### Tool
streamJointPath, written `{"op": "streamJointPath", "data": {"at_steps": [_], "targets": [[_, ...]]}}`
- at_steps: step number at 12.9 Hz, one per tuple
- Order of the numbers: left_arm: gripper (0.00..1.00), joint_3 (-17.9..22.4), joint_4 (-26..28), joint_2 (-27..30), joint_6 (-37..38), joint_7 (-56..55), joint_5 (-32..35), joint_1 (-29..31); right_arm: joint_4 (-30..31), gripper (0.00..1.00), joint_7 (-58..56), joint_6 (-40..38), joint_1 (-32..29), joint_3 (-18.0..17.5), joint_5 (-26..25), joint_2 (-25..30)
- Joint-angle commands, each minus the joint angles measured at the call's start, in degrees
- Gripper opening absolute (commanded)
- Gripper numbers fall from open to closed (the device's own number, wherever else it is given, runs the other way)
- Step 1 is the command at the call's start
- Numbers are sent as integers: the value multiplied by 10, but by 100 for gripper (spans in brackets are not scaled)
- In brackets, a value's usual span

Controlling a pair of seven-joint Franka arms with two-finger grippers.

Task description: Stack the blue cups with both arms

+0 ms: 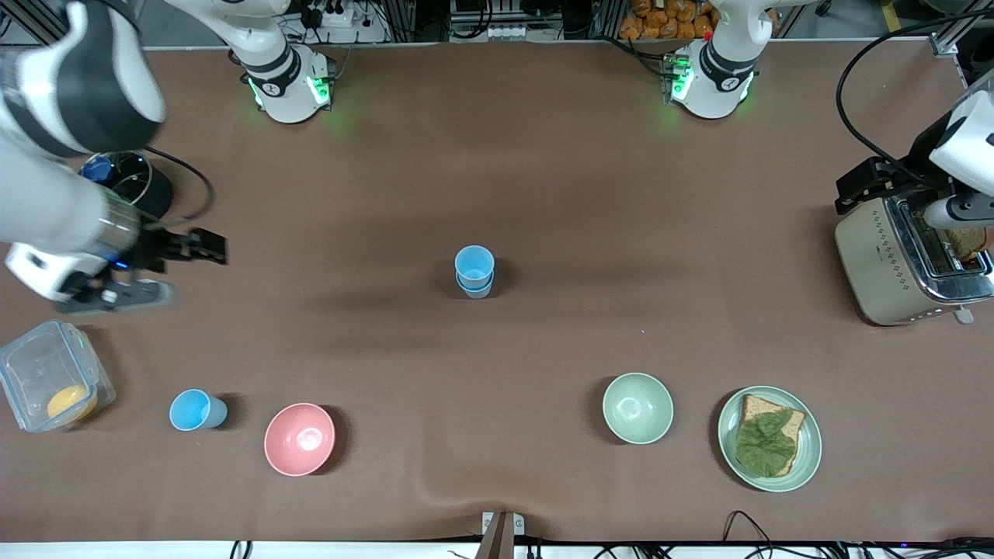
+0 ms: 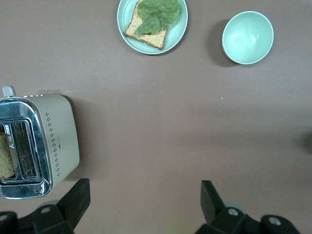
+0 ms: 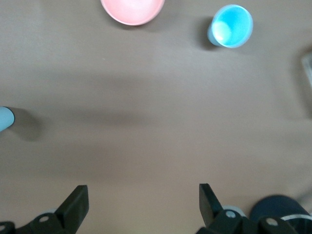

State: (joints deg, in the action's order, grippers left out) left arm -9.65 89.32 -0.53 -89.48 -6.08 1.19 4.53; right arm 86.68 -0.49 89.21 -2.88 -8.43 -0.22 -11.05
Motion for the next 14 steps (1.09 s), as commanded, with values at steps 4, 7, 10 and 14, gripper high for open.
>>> {"op": "streamJointPath", "data": {"at_steps": [4,7,10,14], "targets": [[100,2,3,3,9,12,3,0,37,100,-22,-68,38,107,32,94],[100,3,-5,0,8,12,9,-1,50,100,-21,-87,37,134,32,128],[100,4,-13,0,8,13,7,0,58,100,-13,-83,27,129,25,133],[100,6,-19,-3,8,13,6,0,55,100,-14,-71,3,120,22,132]]}}
